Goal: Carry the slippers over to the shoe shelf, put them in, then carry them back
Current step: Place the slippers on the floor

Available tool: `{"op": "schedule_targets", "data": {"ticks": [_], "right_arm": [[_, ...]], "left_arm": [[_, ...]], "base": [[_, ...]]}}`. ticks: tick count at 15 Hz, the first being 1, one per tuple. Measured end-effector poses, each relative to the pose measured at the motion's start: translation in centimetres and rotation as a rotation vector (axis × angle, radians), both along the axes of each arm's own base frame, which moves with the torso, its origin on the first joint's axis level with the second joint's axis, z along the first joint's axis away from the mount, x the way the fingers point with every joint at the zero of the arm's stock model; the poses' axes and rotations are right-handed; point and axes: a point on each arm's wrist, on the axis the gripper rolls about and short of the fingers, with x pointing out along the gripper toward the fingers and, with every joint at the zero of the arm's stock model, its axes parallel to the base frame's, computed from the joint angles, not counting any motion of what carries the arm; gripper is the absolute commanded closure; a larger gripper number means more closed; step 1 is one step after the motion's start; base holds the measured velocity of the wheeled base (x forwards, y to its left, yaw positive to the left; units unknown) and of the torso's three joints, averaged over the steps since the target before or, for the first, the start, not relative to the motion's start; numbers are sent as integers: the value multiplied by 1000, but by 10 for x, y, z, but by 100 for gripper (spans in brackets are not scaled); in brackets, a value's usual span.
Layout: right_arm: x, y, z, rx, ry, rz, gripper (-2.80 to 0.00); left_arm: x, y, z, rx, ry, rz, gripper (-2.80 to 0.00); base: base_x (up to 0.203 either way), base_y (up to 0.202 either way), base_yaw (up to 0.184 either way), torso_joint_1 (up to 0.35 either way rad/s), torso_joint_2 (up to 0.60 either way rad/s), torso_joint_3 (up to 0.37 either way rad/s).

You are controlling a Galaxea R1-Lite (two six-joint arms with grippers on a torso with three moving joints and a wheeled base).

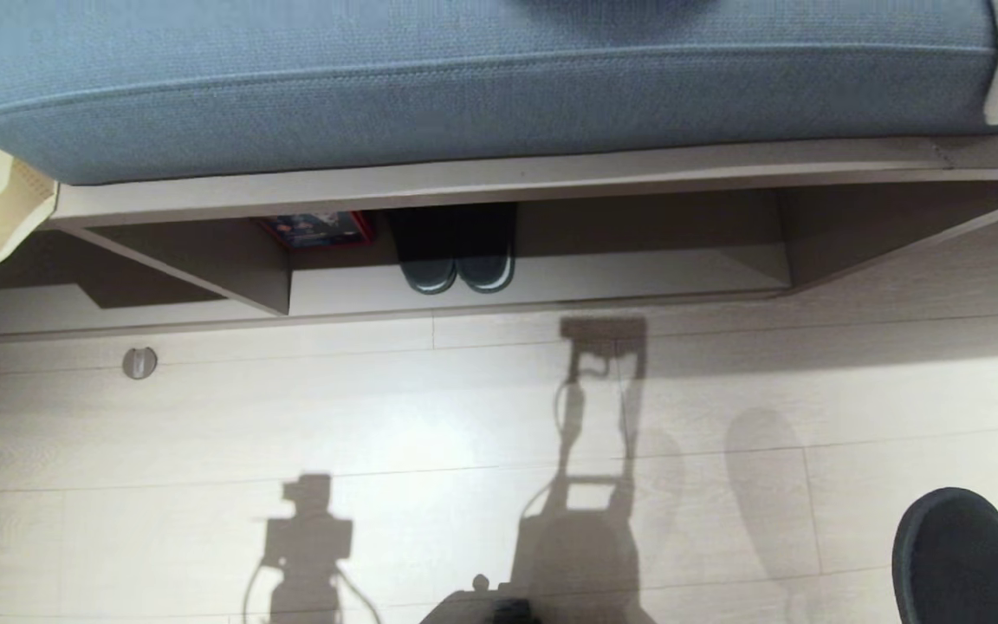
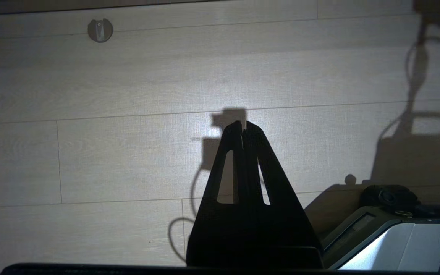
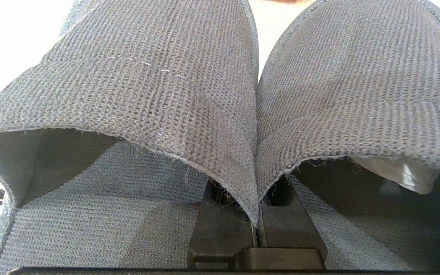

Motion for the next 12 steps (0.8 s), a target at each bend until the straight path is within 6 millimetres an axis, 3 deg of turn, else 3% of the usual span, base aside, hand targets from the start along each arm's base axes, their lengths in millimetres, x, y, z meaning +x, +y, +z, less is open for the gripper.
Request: {"op": "schedule_targets", "data": {"ticks": [12], "right_arm": [[0, 0, 0, 11, 2, 1, 0]], "left_arm": [[0, 0, 0, 2, 0, 2, 0]], "base": [[0, 0, 0, 2, 3, 201]]}}
